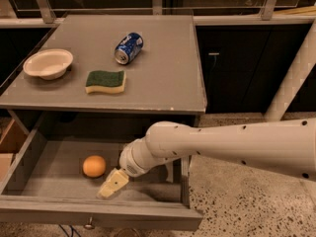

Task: Pick orange from top drawer and place on counter

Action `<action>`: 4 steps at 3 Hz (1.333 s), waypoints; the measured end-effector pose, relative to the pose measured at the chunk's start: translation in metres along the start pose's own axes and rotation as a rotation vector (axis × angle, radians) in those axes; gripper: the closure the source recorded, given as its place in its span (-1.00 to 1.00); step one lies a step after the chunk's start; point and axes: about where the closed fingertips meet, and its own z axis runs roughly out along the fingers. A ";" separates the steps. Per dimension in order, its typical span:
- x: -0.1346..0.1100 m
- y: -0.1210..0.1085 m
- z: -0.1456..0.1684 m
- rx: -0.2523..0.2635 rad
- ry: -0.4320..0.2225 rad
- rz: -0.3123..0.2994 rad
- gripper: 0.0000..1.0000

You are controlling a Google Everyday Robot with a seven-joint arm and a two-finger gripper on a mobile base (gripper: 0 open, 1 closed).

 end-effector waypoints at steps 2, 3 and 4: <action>-0.010 -0.002 0.016 0.015 -0.063 0.027 -1.00; -0.036 -0.014 0.019 0.033 -0.109 0.001 -1.00; -0.036 -0.014 0.019 0.033 -0.109 0.001 -1.00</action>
Offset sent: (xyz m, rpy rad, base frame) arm 0.0211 0.0330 -0.0051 0.1201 -0.0377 -0.0732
